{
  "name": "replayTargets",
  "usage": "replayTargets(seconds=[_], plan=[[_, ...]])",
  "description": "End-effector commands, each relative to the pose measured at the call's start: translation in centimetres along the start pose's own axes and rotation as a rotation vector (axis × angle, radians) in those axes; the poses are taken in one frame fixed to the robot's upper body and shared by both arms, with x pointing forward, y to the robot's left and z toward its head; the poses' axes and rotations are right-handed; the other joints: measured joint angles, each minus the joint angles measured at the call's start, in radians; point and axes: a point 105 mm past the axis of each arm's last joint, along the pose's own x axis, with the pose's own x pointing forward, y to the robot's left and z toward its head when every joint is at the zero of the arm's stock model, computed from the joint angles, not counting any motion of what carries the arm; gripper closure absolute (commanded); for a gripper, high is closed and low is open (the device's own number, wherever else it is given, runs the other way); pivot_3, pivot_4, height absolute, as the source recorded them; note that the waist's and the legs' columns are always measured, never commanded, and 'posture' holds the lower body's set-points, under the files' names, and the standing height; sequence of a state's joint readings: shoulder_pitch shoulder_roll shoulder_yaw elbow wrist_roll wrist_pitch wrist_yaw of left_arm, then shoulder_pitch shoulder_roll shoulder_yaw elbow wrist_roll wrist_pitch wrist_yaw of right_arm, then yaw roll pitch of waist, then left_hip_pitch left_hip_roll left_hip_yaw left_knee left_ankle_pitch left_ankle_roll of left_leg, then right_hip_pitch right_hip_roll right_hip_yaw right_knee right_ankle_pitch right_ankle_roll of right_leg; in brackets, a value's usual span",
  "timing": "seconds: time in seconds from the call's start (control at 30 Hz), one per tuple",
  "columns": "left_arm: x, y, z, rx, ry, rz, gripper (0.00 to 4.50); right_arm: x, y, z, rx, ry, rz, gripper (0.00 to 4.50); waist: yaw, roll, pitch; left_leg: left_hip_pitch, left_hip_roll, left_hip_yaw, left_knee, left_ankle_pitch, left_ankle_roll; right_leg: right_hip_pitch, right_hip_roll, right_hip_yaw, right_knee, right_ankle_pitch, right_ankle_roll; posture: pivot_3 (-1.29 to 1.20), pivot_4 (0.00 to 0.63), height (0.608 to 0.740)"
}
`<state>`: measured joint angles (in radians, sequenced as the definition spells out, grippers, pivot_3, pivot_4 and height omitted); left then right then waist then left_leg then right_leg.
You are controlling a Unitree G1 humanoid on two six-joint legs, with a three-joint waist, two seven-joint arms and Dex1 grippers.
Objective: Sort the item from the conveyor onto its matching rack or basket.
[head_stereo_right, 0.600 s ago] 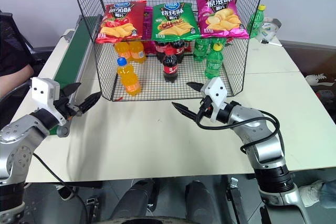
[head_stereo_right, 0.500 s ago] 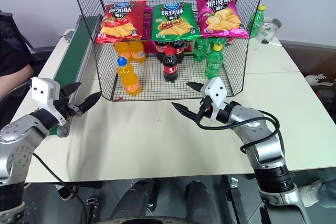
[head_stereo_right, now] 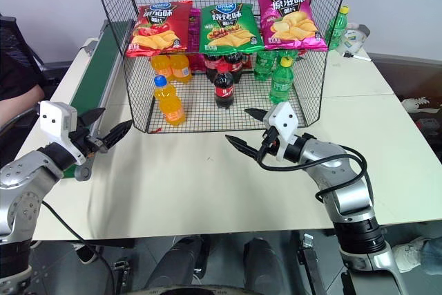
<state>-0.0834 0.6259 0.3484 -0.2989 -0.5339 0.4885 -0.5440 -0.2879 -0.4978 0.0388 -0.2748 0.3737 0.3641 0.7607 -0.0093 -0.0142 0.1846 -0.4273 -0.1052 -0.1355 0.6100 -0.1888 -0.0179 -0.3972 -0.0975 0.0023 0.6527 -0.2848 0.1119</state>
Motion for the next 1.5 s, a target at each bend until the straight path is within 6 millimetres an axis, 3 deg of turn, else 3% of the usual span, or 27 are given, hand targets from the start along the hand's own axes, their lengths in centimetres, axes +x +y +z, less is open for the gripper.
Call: replayTargets(seconds=[0.03, 0.8, 1.5], plan=[[-0.4, 0.7, 1.4, 0.042, -0.051, 0.036, 0.02, 0.4, 0.7, 1.8, -0.047, -0.061, 0.026, 0.00, 0.000, 0.000, 0.000, 0.000, 0.000, 0.000, 0.000, 0.000, 0.000, 0.000, 0.000, 0.000, 0.000, 0.000, 0.000, 0.00, 0.150, 0.740], [-2.2, 3.6, 0.9, -0.008, -0.090, 0.209, 0.02, 1.4, 3.0, 2.6, -0.035, -0.113, 0.103, 0.00, 0.001, 0.000, 0.000, 0.000, 0.000, 0.000, 0.000, 0.000, 0.000, -0.003, 0.000, 0.000, -0.001, 0.000, 0.000, 0.00, 0.150, 0.740], [-6.8, 8.1, 1.4, -0.022, -0.223, 0.565, 0.02, 2.0, 2.5, 2.6, -0.040, -0.112, 0.140, 0.00, 0.001, 0.000, 0.000, 0.000, 0.000, 0.000, -0.001, 0.000, 0.000, -0.003, 0.000, 0.000, -0.001, 0.000, 0.000, 0.00, 0.150, 0.740]])
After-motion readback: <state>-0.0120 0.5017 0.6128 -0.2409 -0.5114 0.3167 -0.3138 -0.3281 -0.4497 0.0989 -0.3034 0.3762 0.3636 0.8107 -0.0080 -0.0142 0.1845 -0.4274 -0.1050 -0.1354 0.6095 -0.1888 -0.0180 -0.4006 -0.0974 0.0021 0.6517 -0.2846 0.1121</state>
